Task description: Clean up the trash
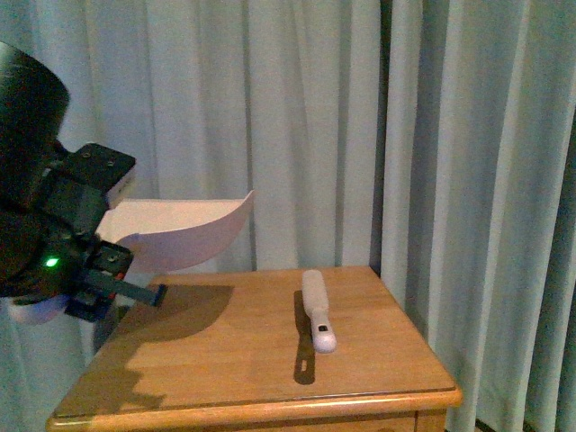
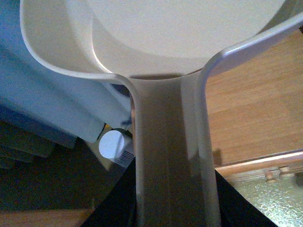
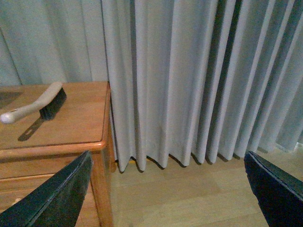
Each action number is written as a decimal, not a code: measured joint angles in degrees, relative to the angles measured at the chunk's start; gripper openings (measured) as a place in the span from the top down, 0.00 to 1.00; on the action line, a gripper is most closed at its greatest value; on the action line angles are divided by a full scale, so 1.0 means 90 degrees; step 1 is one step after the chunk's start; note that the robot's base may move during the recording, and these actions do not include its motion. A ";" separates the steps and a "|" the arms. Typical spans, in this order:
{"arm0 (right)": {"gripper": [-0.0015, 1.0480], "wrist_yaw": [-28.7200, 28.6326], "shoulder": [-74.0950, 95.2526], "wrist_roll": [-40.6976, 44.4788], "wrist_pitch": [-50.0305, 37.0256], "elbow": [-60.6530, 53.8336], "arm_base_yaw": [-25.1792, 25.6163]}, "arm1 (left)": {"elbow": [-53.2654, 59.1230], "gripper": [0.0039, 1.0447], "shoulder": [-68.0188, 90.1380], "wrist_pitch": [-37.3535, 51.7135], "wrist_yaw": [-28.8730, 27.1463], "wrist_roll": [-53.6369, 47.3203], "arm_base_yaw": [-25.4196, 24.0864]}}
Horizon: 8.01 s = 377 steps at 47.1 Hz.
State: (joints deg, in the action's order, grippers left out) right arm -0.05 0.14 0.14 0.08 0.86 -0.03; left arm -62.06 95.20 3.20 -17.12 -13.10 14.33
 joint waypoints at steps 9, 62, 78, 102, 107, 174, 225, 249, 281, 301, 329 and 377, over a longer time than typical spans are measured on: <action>0.07 0.0000 0.0000 0.0000 0.0000 0.0000 0.0000 | 0.1600 0.76 -0.1770 0.0335 -0.0163 0.0002 0.0090; 0.07 -0.0391 1.1098 -0.2650 0.1246 0.9054 -0.1945 | 0.3427 0.76 -0.3827 0.1549 -0.0075 0.0753 0.0313; 0.07 0.0321 1.2876 -0.2919 0.2067 1.0525 -0.2567 | 0.3427 0.76 -0.3827 0.1549 -0.0075 0.0753 0.0313; 0.07 0.0532 1.4598 -0.3004 0.2744 1.2378 -0.3228 | 0.3427 0.76 -0.3827 0.1549 -0.0075 0.0755 0.0313; 0.07 0.0534 1.4812 -0.3058 0.2756 1.2492 -0.3310 | 0.3427 0.76 -0.3827 0.1549 -0.0075 0.0753 0.0313; 0.75 0.0527 1.5956 -0.3592 0.2363 1.2920 -0.3395 | 0.3429 0.76 -0.3827 0.1549 -0.0078 0.0755 0.0313; 0.84 0.1620 1.0178 -0.0886 -0.1790 0.7009 -0.3453 | 0.3429 0.76 -0.3827 0.1549 -0.0075 0.0755 0.0313; 0.84 0.2429 0.5445 0.0874 -0.3293 0.3011 -0.3541 | 0.3429 0.76 -0.3827 0.1549 -0.0075 0.0755 0.0313; 0.84 0.3427 0.2800 0.2300 -0.4719 0.0500 -0.4566 | 0.3429 0.76 -0.3827 0.1549 -0.0053 0.0755 0.0318; 0.84 0.3427 0.2793 0.2302 -0.4726 0.0503 -0.4566 | 0.4393 0.76 -0.4058 0.3497 0.0391 0.1222 0.0056; 0.84 0.3436 0.2783 0.2302 -0.4726 0.0503 -0.4554 | 0.5591 0.76 -0.5161 0.3660 0.0954 0.1416 -0.0605; 0.84 0.3427 0.2771 0.2329 -0.4748 0.0500 -0.4544 | 0.5627 0.76 -0.5200 0.3653 0.0935 0.1440 -0.0622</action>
State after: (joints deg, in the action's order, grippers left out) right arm 30.79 25.08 21.10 -42.65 5.37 -40.93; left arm -11.42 48.40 36.07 -8.71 -0.14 8.73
